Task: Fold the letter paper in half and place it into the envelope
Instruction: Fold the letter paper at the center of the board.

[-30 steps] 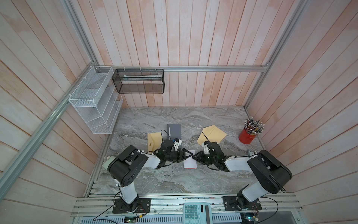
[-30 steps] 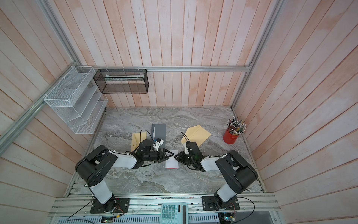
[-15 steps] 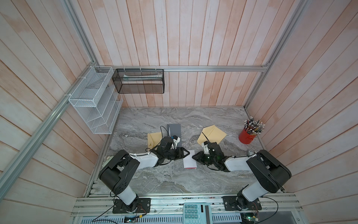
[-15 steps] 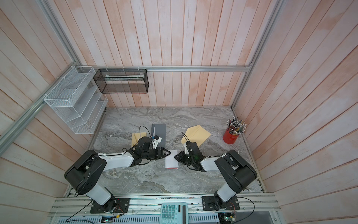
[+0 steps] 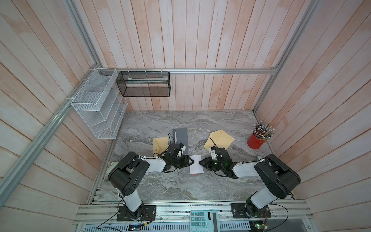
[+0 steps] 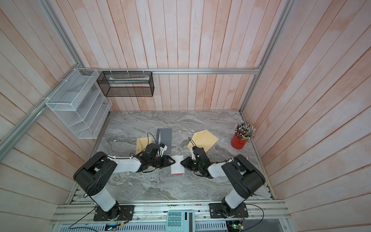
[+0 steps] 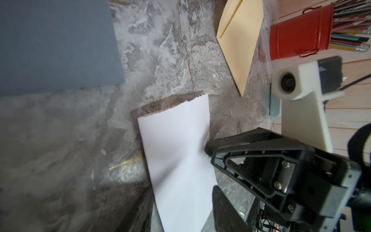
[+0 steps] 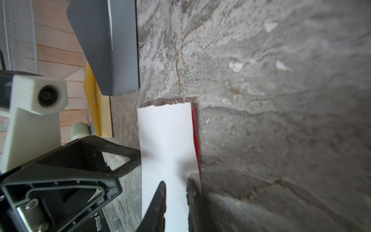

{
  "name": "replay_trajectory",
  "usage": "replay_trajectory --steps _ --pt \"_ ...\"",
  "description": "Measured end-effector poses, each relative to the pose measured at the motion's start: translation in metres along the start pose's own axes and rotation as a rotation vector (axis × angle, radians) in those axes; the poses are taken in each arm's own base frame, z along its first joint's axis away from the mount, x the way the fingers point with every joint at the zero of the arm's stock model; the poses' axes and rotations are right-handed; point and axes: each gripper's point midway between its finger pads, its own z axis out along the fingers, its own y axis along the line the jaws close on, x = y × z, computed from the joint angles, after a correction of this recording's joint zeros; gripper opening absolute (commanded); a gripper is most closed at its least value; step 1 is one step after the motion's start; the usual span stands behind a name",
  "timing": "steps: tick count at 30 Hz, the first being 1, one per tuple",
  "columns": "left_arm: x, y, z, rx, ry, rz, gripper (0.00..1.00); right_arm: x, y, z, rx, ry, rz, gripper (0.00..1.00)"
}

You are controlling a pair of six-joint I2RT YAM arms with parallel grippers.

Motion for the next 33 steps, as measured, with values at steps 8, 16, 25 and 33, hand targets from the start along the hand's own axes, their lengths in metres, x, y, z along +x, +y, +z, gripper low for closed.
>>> replay_trajectory --steps 8,16,25,33 --pt "-0.003 -0.002 0.001 0.019 -0.002 -0.001 0.47 0.001 0.002 0.003 -0.021 0.006 0.001 0.21" --pt "-0.002 -0.006 0.000 0.056 -0.001 -0.017 0.40 0.000 0.004 0.006 -0.039 0.008 0.006 0.22" --pt "-0.005 -0.016 -0.004 0.091 -0.011 -0.010 0.35 0.000 0.001 0.001 -0.008 0.000 -0.003 0.22" --pt "-0.006 -0.021 -0.011 0.101 -0.017 -0.007 0.31 -0.001 -0.002 -0.002 0.015 -0.007 -0.014 0.22"
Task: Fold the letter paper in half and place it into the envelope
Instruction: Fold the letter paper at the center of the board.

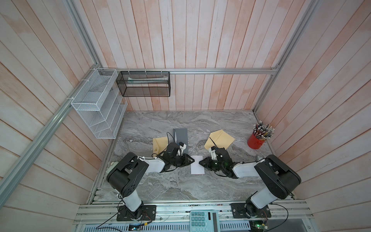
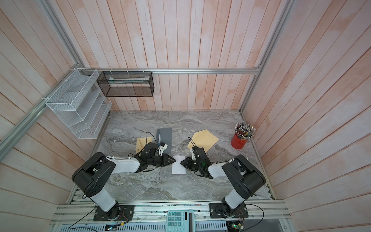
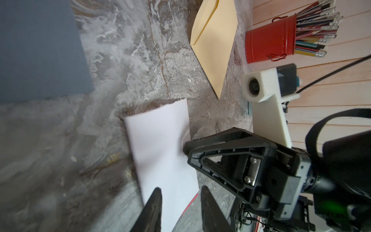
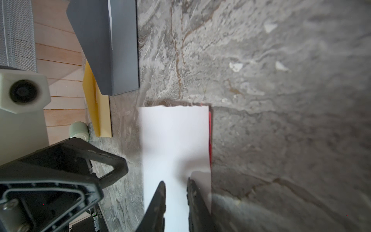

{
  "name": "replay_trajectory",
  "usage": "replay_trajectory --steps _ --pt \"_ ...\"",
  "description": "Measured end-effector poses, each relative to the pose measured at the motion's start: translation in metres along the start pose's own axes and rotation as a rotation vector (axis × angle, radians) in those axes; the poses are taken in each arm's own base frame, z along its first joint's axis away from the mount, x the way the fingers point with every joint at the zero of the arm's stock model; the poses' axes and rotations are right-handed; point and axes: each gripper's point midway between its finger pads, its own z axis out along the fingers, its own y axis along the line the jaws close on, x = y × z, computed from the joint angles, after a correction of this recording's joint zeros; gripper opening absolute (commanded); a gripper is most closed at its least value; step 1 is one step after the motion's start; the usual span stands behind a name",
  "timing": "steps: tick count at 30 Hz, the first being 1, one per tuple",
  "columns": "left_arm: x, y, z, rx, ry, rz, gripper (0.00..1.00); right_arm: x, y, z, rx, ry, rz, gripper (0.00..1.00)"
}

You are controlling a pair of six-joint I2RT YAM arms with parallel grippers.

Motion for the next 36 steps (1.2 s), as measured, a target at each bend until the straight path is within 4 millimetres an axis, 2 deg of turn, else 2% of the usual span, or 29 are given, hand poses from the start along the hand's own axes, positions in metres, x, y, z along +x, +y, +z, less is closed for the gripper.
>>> replay_trajectory --steps 8,15,22,30,36 --pt "-0.011 -0.025 -0.017 0.038 -0.051 0.042 0.31 0.000 -0.001 0.000 0.007 0.001 -0.011 0.22" --pt "0.005 -0.034 -0.003 0.066 -0.014 0.050 0.31 0.000 -0.001 0.000 0.008 0.002 -0.010 0.21" --pt "0.026 -0.019 0.013 0.036 0.047 0.019 0.31 0.000 -0.001 0.001 0.002 0.003 -0.012 0.21" --pt "0.042 0.000 0.012 -0.002 0.081 -0.007 0.29 -0.001 0.000 0.002 -0.002 0.000 -0.013 0.21" --pt "0.039 0.004 0.010 -0.015 0.073 -0.006 0.29 -0.001 0.000 0.002 -0.004 -0.001 -0.015 0.21"
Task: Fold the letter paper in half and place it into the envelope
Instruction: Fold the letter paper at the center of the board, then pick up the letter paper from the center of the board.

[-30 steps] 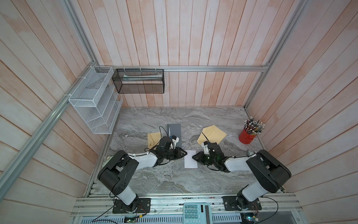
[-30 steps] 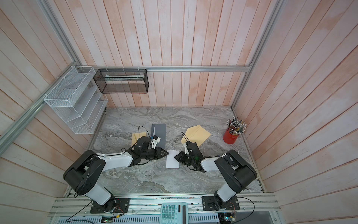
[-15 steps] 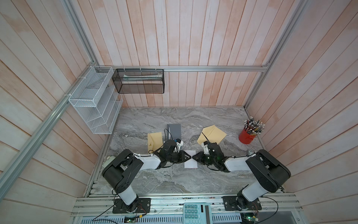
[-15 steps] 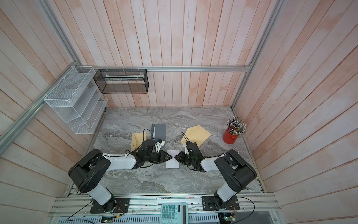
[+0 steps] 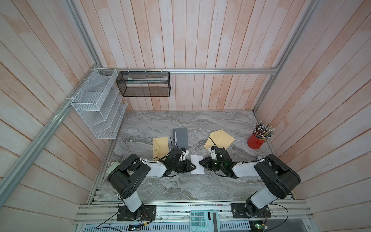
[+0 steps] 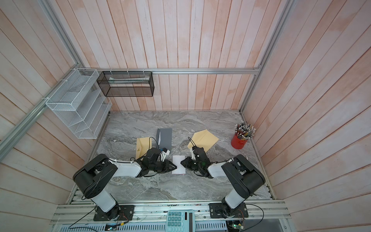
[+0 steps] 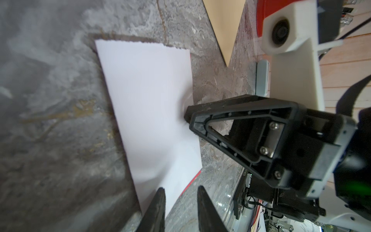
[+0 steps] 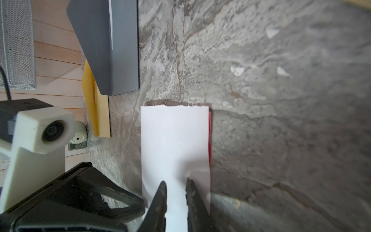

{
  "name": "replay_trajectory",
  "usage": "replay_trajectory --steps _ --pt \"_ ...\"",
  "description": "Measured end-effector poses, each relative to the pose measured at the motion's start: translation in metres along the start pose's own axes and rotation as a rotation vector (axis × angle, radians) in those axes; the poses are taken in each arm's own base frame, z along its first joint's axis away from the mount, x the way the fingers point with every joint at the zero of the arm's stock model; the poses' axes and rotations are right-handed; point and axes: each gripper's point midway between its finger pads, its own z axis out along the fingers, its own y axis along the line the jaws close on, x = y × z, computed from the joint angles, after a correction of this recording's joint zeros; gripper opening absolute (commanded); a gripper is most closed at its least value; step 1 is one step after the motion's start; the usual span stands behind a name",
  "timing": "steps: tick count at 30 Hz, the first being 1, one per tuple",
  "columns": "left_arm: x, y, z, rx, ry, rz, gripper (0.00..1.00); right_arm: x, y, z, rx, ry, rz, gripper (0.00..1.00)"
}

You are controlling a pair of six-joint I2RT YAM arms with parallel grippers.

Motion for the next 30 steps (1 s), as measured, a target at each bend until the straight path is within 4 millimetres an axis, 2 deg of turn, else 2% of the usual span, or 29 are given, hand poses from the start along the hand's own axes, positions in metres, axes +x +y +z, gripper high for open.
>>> replay_trajectory --steps 8,12,17,24,30 --pt "-0.036 0.009 -0.013 -0.034 -0.077 0.014 0.31 0.000 0.000 0.000 0.000 0.000 0.000 0.21" --pt "-0.051 0.012 -0.009 -0.048 -0.100 0.027 0.31 0.000 0.000 0.000 0.000 0.000 0.000 0.21" --pt "-0.050 0.025 0.003 -0.071 -0.075 0.016 0.31 -0.001 0.000 0.001 -0.001 0.000 0.000 0.21" --pt "-0.053 0.023 0.006 -0.059 -0.079 0.024 0.30 -0.002 0.001 0.003 -0.005 0.001 -0.001 0.21" --pt "-0.047 0.020 0.006 -0.019 -0.066 0.032 0.23 -0.002 0.002 0.003 -0.008 0.001 -0.002 0.21"
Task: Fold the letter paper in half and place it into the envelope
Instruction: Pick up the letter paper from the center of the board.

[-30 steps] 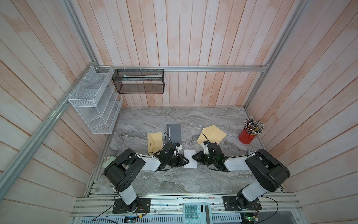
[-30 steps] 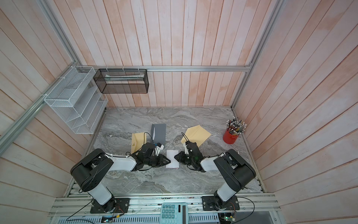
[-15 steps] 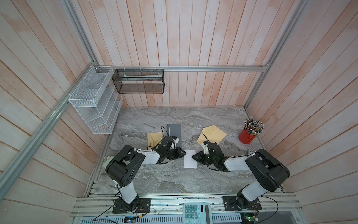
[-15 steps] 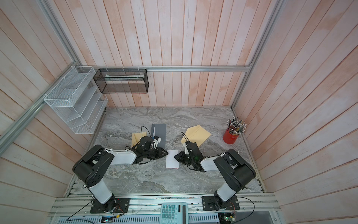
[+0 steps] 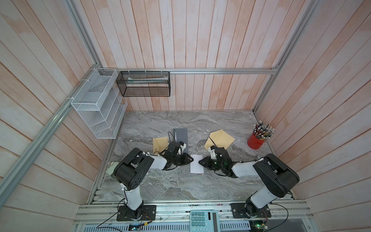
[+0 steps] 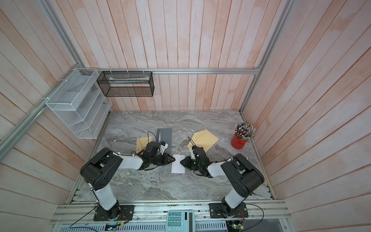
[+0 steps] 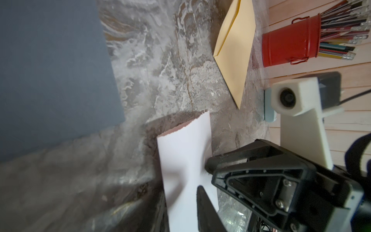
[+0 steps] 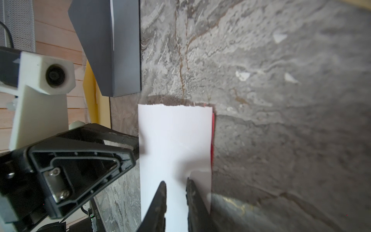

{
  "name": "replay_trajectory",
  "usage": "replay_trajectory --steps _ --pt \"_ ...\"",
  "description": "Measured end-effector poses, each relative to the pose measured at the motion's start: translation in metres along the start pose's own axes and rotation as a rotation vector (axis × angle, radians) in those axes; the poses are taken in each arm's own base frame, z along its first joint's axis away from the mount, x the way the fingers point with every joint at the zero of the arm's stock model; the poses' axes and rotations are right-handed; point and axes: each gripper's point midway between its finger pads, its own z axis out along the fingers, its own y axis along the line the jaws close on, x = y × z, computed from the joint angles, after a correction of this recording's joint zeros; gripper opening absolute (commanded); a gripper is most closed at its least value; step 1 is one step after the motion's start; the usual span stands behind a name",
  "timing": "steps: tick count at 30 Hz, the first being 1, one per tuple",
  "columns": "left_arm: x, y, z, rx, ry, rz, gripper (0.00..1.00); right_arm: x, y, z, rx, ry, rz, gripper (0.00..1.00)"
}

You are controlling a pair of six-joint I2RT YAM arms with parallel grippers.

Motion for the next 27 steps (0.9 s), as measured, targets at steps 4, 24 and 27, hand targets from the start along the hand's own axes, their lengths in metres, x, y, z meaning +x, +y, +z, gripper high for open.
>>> replay_trajectory --steps 4,24,27 --pt "0.005 -0.003 -0.003 0.025 0.005 -0.004 0.13 0.000 0.001 0.001 -0.008 0.000 -0.002 0.21" --pt "-0.013 -0.049 -0.033 0.185 -0.077 0.071 0.00 -0.048 0.029 -0.061 -0.061 -0.159 -0.078 0.52" --pt "-0.015 -0.059 -0.043 0.245 -0.097 0.085 0.00 -0.052 0.035 -0.070 -0.085 -0.170 -0.117 0.58"
